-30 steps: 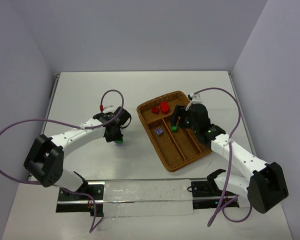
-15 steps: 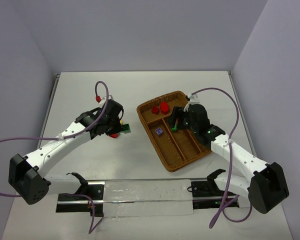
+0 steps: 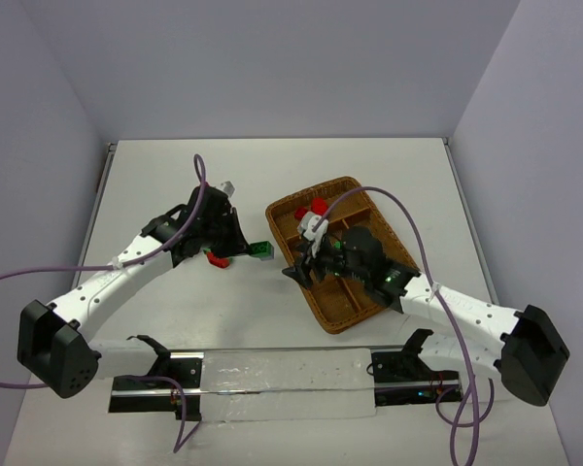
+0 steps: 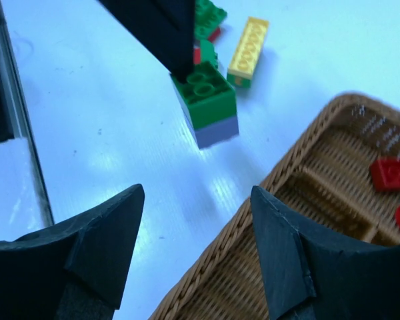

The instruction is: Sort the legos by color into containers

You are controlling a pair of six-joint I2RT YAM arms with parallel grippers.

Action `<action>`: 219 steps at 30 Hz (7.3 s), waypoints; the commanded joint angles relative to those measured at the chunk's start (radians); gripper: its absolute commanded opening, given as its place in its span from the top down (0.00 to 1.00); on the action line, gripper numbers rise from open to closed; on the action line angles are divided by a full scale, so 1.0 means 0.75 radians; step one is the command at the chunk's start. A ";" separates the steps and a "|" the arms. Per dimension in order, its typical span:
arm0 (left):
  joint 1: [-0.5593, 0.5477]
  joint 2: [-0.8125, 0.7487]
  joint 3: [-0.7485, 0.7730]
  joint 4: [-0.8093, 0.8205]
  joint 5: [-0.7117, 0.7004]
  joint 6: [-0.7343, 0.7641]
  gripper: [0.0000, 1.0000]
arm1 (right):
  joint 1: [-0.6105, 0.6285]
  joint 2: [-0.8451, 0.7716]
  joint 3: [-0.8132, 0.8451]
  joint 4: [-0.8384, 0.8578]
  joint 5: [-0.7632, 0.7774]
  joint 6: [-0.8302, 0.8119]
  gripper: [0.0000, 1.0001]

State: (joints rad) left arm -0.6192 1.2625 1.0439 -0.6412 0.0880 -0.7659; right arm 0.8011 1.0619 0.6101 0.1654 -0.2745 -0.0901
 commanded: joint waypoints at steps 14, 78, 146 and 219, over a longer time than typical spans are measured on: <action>0.036 -0.090 0.021 0.085 0.212 0.072 1.00 | 0.048 0.268 0.145 0.272 -0.097 -0.311 0.27; 0.192 -0.239 -0.023 -0.103 -0.059 0.093 1.00 | 0.116 0.323 0.102 0.292 0.267 -0.153 1.00; -0.490 1.050 1.023 0.098 -0.093 0.006 0.50 | -0.414 -0.563 0.087 -0.633 1.056 0.825 0.15; 0.302 0.283 -0.181 0.190 -0.530 -0.322 0.24 | -0.395 -0.299 0.139 -0.409 0.651 0.773 0.20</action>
State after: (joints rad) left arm -0.3920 1.4529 0.8978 -0.5956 -0.3336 -0.9780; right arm 0.4966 0.8536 0.6580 -0.1791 0.2078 0.4931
